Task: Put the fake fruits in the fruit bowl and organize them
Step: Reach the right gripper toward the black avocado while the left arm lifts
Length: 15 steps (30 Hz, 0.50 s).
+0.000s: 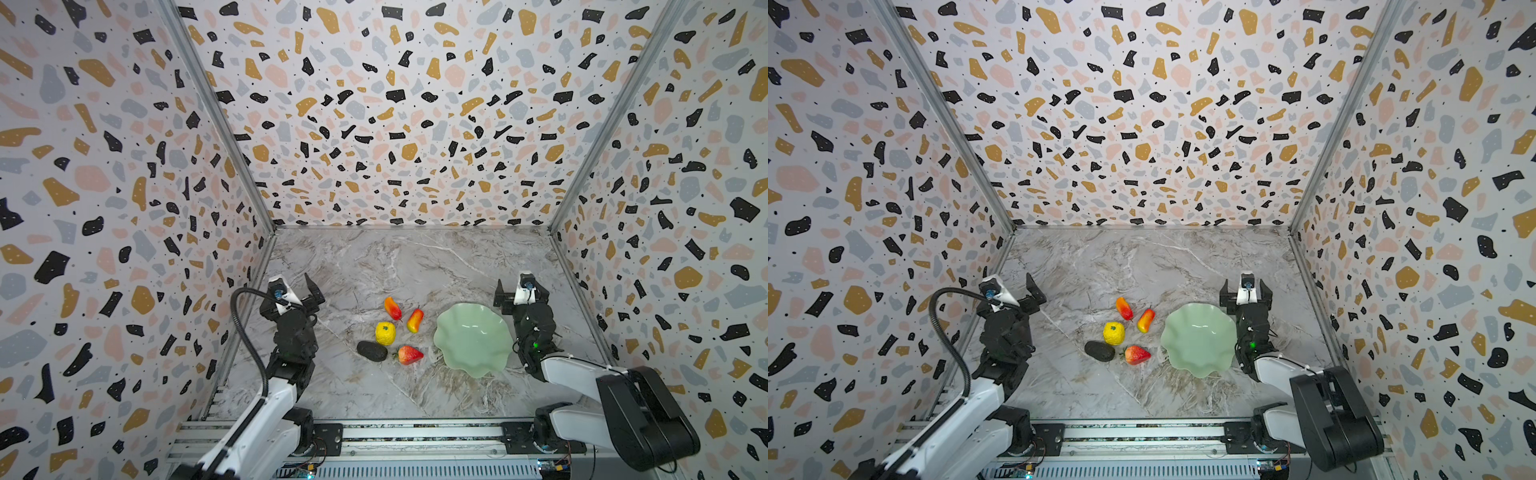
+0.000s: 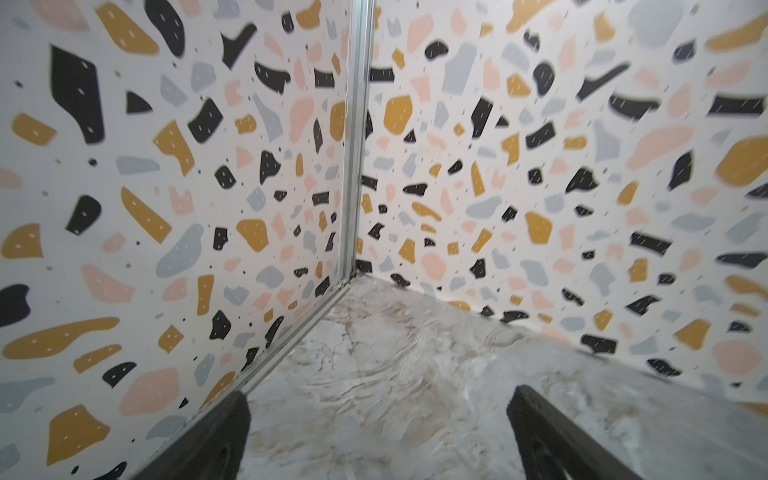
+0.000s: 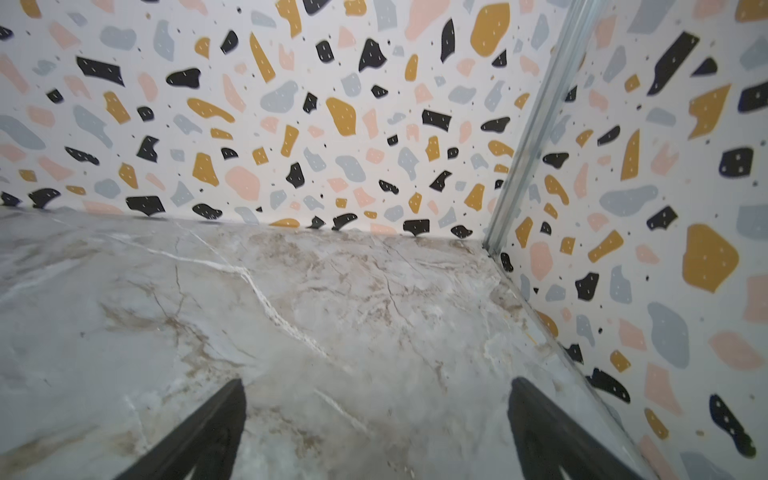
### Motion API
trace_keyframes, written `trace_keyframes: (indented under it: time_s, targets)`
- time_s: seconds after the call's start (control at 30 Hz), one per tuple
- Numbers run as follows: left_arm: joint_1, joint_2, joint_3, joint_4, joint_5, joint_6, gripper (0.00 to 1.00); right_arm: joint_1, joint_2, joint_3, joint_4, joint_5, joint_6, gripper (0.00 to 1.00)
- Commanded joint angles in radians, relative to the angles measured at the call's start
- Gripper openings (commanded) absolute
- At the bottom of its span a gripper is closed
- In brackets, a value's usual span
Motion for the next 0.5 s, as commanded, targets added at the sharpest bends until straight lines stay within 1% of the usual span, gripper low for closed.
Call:
trace_keyframes:
  time_s: [0.0,0.07,0.13,0.2,0.27,0.33,0.47]
  targets:
    - [-0.011,-0.112,0.124,-0.327,0.042,-0.031,0.99,0.031,-0.088,0.209,-0.361,-0.092,0.009,0.99]
    - [-0.011,-0.103,0.257,-0.498,0.092,-0.022,1.0,0.063,-0.084,0.347,-0.549,-0.243,0.001,0.99]
    - [-0.011,-0.044,0.392,-0.671,0.163,0.01,1.0,0.109,-0.056,0.461,-0.71,-0.397,-0.045,0.99]
    - [-0.011,0.024,0.51,-0.816,0.219,0.052,1.0,0.182,-0.014,0.553,-0.84,-0.472,-0.089,0.99]
    - [-0.011,0.084,0.595,-0.929,0.268,0.088,0.99,0.287,0.037,0.64,-0.951,-0.486,-0.135,0.99]
    - [-0.011,0.122,0.64,-0.996,0.298,0.111,1.0,0.384,0.088,0.705,-1.042,-0.483,-0.164,0.99]
    - [-0.011,0.173,0.68,-1.067,0.363,0.145,1.0,0.561,0.193,0.792,-1.174,-0.457,-0.186,0.99]
